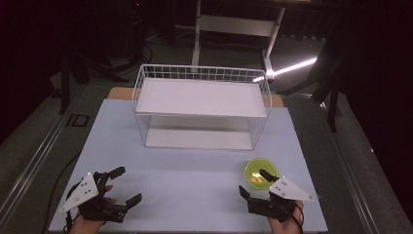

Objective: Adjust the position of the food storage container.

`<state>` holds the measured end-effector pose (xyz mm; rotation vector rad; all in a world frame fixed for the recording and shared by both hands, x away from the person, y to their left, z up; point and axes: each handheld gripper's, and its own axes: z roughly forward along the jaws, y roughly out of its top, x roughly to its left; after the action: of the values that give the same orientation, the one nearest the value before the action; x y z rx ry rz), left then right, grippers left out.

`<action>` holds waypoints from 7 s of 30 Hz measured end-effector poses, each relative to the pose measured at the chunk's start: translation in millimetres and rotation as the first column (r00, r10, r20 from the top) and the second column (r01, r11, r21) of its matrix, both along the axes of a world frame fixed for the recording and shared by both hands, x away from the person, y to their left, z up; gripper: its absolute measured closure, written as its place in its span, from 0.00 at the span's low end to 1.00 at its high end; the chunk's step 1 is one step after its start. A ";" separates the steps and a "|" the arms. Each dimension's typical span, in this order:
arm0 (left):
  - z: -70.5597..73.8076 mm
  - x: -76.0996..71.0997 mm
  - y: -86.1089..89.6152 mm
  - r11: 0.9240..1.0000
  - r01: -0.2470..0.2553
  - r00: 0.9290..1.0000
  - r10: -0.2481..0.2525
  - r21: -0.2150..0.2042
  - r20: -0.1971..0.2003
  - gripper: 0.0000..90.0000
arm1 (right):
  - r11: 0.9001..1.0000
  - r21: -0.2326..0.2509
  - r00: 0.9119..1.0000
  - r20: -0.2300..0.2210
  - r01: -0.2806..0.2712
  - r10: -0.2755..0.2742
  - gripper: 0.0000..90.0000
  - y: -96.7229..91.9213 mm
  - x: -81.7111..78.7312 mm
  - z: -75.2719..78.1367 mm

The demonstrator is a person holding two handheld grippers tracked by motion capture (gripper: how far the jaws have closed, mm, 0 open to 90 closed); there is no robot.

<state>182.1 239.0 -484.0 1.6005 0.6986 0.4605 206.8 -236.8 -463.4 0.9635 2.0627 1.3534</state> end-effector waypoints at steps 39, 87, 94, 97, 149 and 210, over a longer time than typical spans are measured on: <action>-1.8 0.5 -8.4 1.000 0.031 0.999 -0.031 0.004 -0.014 0.01 | 0.999 0.034 1.000 0.000 -0.017 0.017 0.15 0.1 22.4 36.0; -3.0 1.2 -12.1 0.999 0.034 0.999 -0.033 0.016 -0.015 0.01 | 0.951 -0.182 0.922 -0.255 0.250 -0.291 1.00 -96.7 53.3 -60.1; -3.2 1.6 -11.9 0.999 0.033 0.999 -0.032 0.015 -0.017 0.01 | 0.965 -0.161 0.928 -0.282 0.206 -0.245 1.00 -87.5 53.4 -62.0; -3.3 1.5 -12.3 0.999 0.034 0.999 -0.034 0.018 -0.017 0.01 | 0.969 -0.164 0.930 -0.292 0.183 -0.225 1.00 -81.5 53.5 -63.1; -3.3 0.6 -13.4 0.999 0.041 0.999 -0.040 0.024 -0.020 0.01 | 0.992 -0.124 0.933 -0.360 -0.023 -0.024 1.00 19.2 84.5 -61.9; -4.8 0.7 -23.3 0.997 0.069 0.997 -0.068 0.040 -0.042 0.01 | 0.991 -0.097 0.959 -0.278 -0.089 0.059 0.56 57.9 51.1 -34.4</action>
<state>182.8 215.7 -488.9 1.6715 0.6667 0.3951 257.9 -178.9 -497.8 1.0881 2.3736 1.1831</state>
